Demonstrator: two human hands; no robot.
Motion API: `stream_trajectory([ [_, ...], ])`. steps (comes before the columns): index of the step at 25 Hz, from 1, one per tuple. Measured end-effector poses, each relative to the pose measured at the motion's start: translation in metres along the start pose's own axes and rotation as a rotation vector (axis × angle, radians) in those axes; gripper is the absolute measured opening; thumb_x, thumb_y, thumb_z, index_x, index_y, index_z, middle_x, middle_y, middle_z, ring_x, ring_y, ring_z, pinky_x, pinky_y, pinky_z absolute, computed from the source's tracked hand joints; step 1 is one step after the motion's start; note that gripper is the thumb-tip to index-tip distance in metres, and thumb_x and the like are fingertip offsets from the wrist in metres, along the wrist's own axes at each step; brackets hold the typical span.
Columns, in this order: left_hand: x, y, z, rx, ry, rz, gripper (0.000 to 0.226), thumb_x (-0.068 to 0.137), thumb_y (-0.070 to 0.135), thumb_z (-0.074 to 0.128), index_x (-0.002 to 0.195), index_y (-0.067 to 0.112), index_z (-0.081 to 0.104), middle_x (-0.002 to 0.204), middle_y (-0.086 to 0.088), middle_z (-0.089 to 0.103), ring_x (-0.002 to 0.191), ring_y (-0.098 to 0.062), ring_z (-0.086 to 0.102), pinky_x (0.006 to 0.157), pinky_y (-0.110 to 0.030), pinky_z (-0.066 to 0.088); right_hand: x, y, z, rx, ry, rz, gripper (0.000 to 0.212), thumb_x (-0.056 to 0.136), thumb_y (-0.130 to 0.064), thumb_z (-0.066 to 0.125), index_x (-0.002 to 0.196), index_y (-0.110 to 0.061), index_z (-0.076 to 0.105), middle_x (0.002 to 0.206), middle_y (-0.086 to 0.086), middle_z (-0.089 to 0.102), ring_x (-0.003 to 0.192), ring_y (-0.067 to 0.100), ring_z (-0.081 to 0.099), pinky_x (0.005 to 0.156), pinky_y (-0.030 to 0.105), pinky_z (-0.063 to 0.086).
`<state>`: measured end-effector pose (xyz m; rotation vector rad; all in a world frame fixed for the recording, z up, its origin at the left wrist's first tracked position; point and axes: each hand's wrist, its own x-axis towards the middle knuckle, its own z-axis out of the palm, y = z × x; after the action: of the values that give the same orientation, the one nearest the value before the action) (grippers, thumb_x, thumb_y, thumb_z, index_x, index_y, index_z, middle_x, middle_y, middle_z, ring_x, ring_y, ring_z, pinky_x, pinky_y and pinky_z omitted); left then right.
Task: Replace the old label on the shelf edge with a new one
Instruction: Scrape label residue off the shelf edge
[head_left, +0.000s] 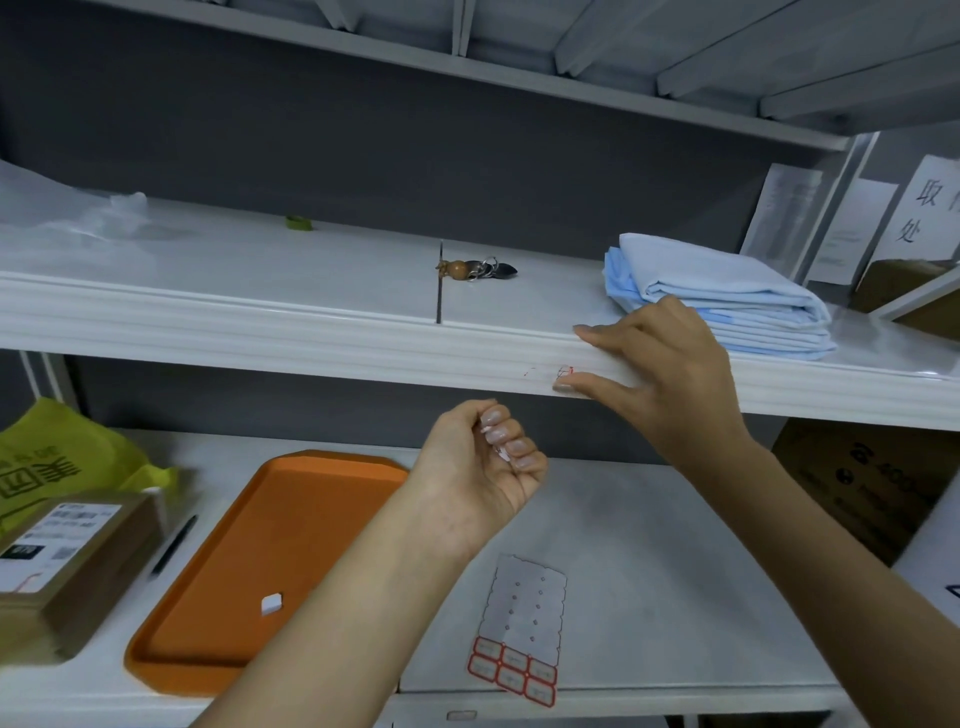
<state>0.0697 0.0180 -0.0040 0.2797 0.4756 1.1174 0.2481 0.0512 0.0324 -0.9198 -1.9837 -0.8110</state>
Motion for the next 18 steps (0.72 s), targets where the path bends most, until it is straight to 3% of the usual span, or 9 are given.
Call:
stream_trajectory([
  [8, 0.003, 0.001, -0.001, 0.005, 0.005, -0.015, 0.041, 0.090, 0.009, 0.037, 0.050, 0.016, 0.035, 0.045, 0.004, 0.030, 0.040, -0.010, 0.026, 0.038, -0.017, 0.026, -0.008, 0.003, 0.004, 0.135, 0.034, 0.057, 0.044, 0.079, -0.037, 0.072, 0.111, -0.006, 0.068, 0.099, 0.010, 0.067, 0.093, 0.017, 0.049, 0.085, 0.021, 0.037],
  [11, 0.001, 0.003, -0.001, 0.004, 0.005, -0.008, 0.041, 0.090, 0.009, 0.037, 0.050, 0.016, 0.036, 0.045, 0.004, 0.030, 0.039, -0.010, 0.026, 0.038, -0.017, 0.026, -0.010, 0.001, 0.012, 0.114, 0.068, 0.083, 0.038, 0.080, -0.038, 0.072, 0.102, -0.008, 0.068, 0.099, 0.007, 0.068, 0.093, 0.022, 0.054, 0.084, 0.033, 0.044],
  [15, 0.001, 0.005, -0.003, 0.001, 0.014, 0.003, 0.040, 0.088, 0.008, 0.037, 0.049, 0.016, 0.036, 0.045, 0.004, 0.030, 0.038, -0.010, 0.026, 0.038, -0.017, 0.026, -0.022, 0.003, 0.020, 0.094, 0.173, -0.023, 0.024, 0.085, -0.029, 0.071, 0.097, -0.008, 0.071, 0.107, 0.009, 0.070, 0.095, 0.030, 0.062, 0.082, 0.045, 0.047],
  [18, 0.001, 0.006, -0.004, 0.001, 0.018, 0.007, 0.039, 0.087, 0.008, 0.038, 0.049, 0.016, 0.036, 0.045, 0.004, 0.030, 0.038, -0.010, 0.026, 0.038, -0.017, 0.026, -0.026, 0.005, 0.022, 0.106, 0.172, -0.076, 0.018, 0.091, -0.026, 0.064, 0.092, -0.011, 0.074, 0.115, 0.009, 0.068, 0.097, 0.033, 0.061, 0.081, 0.046, 0.044],
])
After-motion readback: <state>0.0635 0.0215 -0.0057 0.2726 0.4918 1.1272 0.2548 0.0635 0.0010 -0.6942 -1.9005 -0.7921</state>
